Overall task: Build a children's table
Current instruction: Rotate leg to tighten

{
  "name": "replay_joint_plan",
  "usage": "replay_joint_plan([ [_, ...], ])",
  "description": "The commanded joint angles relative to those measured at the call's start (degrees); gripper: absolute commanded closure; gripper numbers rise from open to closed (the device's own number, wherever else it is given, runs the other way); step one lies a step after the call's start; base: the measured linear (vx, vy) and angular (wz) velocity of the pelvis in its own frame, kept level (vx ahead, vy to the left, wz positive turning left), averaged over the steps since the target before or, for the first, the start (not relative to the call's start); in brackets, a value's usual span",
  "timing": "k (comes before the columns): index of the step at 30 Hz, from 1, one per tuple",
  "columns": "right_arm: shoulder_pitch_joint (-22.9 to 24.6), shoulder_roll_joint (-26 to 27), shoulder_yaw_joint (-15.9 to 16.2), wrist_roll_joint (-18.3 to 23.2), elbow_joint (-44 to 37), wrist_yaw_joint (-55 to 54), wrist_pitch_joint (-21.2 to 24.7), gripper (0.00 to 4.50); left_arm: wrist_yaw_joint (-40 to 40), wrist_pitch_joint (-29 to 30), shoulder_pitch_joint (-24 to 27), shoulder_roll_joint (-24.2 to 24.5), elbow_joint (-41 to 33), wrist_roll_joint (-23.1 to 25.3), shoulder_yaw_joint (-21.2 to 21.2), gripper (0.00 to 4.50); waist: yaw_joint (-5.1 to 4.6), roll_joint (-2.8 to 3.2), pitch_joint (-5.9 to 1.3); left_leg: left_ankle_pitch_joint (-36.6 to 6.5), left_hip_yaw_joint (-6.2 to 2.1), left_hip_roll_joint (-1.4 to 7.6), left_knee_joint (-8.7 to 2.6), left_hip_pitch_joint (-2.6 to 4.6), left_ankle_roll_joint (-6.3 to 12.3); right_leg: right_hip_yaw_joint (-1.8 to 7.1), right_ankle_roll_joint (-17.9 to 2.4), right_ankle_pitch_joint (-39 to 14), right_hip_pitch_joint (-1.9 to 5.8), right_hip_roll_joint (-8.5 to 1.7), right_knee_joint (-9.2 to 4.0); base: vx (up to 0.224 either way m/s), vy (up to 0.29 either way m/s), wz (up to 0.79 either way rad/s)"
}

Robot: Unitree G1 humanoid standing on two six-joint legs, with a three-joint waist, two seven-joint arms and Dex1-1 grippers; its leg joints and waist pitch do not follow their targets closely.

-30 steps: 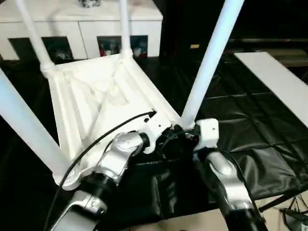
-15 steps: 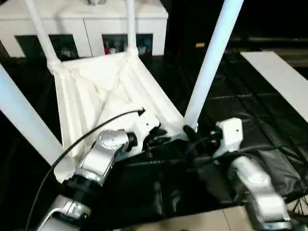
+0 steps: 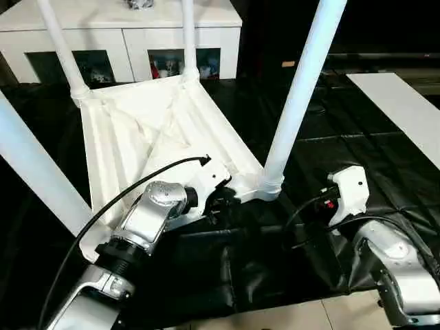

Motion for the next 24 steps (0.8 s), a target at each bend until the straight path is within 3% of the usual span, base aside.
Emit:
replay_joint_plan([
  [1,-1.0,-0.7,-0.3,0.1,0.3,0.4,0.7,0.63,-2.1,2.6,1.2,1.3,-0.3,0.7,-1.9,3.80,0.09,-0.08,-3.08,-1.2,-1.16,3.42,-4.36,0.05,5.24,2.38,-16.8,4.3,3.38,-4.54,-3.08,0.000,0.000,0.00],
  [11,-3.4,-0.9,-0.3,-0.1,3.4,1.0,-0.2,0.63,-3.6,1.5,1.9,2.0,-2.0,-1.3,-0.8,4.41,0.31,-0.38,-3.26,0.7,-1.05,3.28,-4.13,0.05,6.04,2.32,-17.2,5.5,3.43,-4.51,-2.86,0.000,0.000,0.00],
  [18,-1.7,-5.0,3.7,1.0,5.7,11.4,-1.5,0.63,-9.8,-5.9,4.7,3.6,-4.5,-3.0,-2.5,4.46,0.38,-0.67,-3.13,-0.8,-1.04,3.46,-4.12,-0.16,7.07,2.35,-16.9,3.5,3.55,-4.64,-3.03,0.000,0.000,0.00],
  [19,-1.5,-5.4,3.8,1.3,5.8,12.4,-1.6,0.35,-10.3,-6.5,4.9,3.8,-4.8,-3.1,-2.6,4.50,0.45,-0.47,-3.14,-1.0,-1.02,3.55,-4.13,0.06,7.11,2.31,-16.9,2.8,3.31,-4.68,-3.06,0.000,0.000,0.00],
  [24,-1.5,-7.8,4.2,2.3,5.9,17.5,-2.6,0.07,-13.6,-9.7,5.6,5.8,-5.3,-2.6,-4.0,4.50,0.71,-0.52,-2.97,-2.4,-0.89,3.69,-4.30,0.29,6.74,2.25,-16.7,0.1,3.02,-4.65,-3.28,0.000,0.000,0.00],
])
